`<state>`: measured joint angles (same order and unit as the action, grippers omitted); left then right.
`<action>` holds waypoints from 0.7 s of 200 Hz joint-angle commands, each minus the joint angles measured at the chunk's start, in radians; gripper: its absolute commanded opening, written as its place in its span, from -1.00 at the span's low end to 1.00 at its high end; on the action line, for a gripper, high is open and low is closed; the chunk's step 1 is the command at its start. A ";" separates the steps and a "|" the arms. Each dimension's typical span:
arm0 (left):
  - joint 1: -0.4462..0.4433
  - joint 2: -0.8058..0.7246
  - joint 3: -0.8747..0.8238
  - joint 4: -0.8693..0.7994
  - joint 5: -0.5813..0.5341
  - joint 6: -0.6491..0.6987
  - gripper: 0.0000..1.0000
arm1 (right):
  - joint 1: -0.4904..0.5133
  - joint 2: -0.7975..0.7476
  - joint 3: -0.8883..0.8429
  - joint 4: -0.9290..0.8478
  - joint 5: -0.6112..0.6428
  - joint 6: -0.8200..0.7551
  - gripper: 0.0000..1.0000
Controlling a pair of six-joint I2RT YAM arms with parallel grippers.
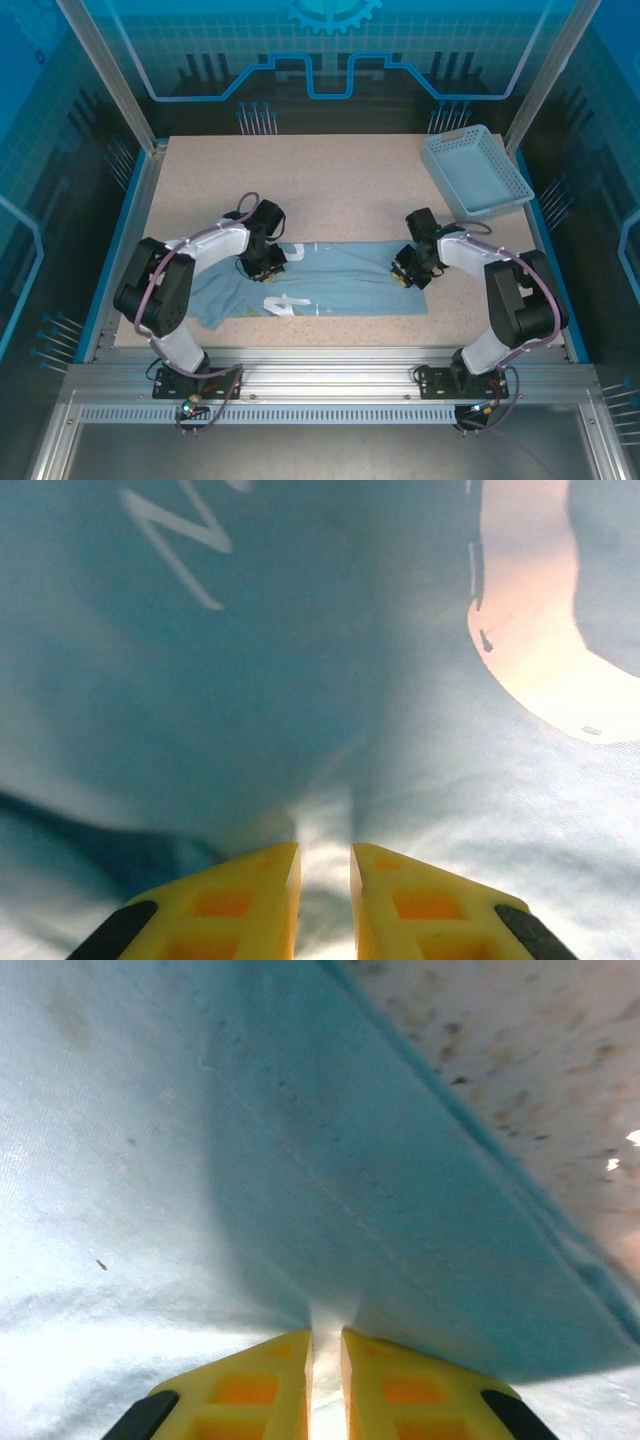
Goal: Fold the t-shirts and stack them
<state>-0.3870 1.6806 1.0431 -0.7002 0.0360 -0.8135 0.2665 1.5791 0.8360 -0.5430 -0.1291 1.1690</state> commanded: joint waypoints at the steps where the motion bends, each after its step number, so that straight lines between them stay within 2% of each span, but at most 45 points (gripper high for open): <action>1: 0.053 -0.109 0.053 -0.084 -0.049 -0.003 -0.53 | -0.010 -0.054 0.064 -0.086 0.049 -0.069 -0.65; 29: 0.188 -0.122 0.078 -0.102 -0.024 0.021 -0.50 | 0.019 -0.033 0.117 -0.070 0.057 -0.112 -0.61; 50: 0.284 -0.053 0.111 -0.105 0.001 0.062 -0.51 | 0.053 0.037 0.164 -0.042 0.045 -0.120 -0.61; 71: 0.342 0.032 0.138 -0.096 0.004 0.096 -0.53 | 0.081 0.114 0.210 -0.032 0.042 -0.118 -0.60; 100: 0.352 0.145 0.168 -0.074 0.043 0.118 -0.56 | 0.074 0.223 0.281 -0.099 0.050 -0.114 -0.60; 120: 0.336 0.194 0.168 -0.046 0.087 0.114 -0.59 | 0.028 0.284 0.345 -0.203 0.079 -0.128 -0.61; 140: 0.312 0.234 0.176 -0.012 0.128 0.092 -0.59 | -0.039 0.315 0.380 -0.233 0.078 -0.155 -0.60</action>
<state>-0.0444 1.8709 1.1931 -0.7490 0.0757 -0.7254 0.3054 1.8561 1.1645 -0.6693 -0.0845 1.0534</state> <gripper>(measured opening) 0.206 0.198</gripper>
